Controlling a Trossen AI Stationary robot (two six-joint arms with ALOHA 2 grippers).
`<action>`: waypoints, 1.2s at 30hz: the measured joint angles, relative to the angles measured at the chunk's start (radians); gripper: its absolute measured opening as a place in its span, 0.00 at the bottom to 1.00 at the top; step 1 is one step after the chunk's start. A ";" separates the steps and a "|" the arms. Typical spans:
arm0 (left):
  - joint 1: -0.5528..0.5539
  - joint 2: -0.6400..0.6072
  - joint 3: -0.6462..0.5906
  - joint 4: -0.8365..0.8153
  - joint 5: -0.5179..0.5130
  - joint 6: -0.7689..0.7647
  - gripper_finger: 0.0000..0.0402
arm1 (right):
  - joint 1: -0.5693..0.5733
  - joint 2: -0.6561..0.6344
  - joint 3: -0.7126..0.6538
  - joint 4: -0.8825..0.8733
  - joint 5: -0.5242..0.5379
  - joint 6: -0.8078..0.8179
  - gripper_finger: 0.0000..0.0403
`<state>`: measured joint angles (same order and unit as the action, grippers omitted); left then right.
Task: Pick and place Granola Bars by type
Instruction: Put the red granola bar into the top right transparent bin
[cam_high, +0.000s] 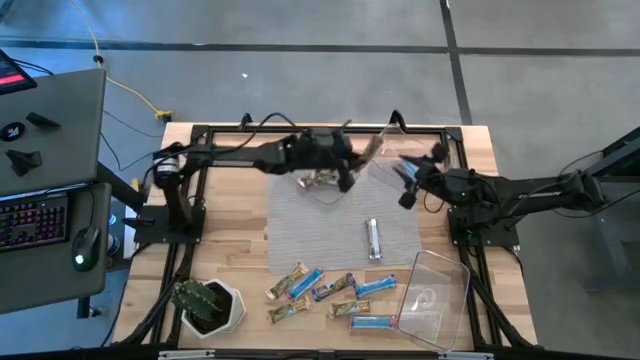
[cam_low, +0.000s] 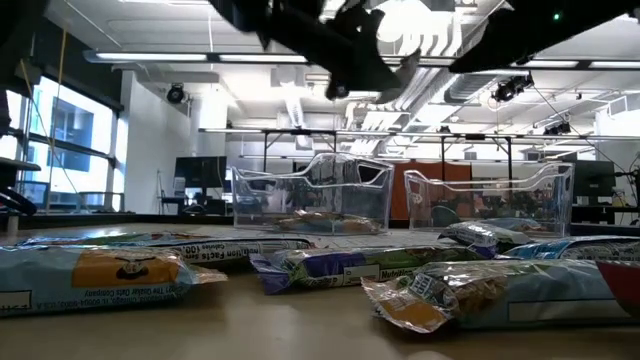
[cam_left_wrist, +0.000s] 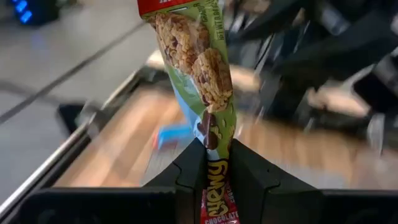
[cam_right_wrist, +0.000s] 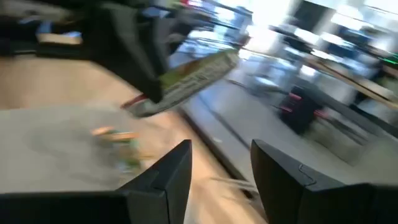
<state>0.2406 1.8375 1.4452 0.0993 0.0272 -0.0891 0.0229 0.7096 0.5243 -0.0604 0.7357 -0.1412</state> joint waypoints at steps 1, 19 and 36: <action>0.016 0.025 0.000 0.059 0.034 -0.011 0.14 | 0.006 -0.001 0.000 -0.003 0.050 0.021 0.37; 0.080 0.518 0.393 0.209 0.133 -0.122 0.14 | 0.013 -0.003 0.000 0.021 0.207 0.042 0.37; 0.080 0.557 0.441 0.097 -0.083 -0.020 0.14 | 0.013 -0.002 0.000 -0.037 0.121 0.162 0.37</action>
<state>0.3210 2.3947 1.8862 0.1965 -0.0553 -0.1092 0.0357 0.7073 0.5243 -0.0973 0.8564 0.0204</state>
